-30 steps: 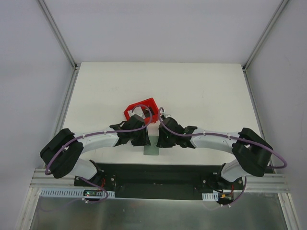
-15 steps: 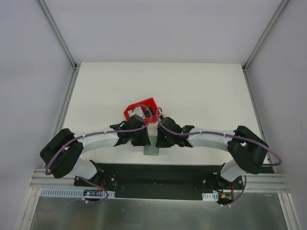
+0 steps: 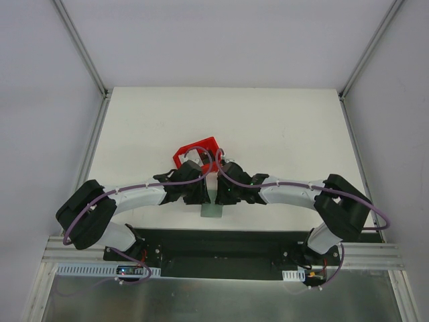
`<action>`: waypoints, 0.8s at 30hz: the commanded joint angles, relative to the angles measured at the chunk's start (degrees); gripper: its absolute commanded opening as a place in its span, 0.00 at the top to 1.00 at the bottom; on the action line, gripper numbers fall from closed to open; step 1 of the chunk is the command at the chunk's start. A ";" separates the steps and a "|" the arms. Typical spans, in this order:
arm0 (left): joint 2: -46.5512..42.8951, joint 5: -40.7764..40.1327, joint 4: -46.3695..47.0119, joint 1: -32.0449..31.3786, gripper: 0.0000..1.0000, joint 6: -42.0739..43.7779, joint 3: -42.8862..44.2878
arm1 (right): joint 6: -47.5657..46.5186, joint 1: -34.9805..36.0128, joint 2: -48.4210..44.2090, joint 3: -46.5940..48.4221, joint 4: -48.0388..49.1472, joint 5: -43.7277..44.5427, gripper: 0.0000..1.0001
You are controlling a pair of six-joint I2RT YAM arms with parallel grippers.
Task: Put the credit cards into the card holder
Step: Close the card holder at the center of the board.
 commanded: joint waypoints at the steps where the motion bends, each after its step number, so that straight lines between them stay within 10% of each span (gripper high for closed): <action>1: 0.74 0.99 -1.23 -0.38 0.63 0.43 0.92 | -1.07 0.14 -0.08 1.76 0.02 0.39 0.82; 24: 0.48 0.72 -1.32 -0.38 0.63 0.43 0.66 | -4.32 -0.82 -2.80 3.43 -2.43 1.97 0.81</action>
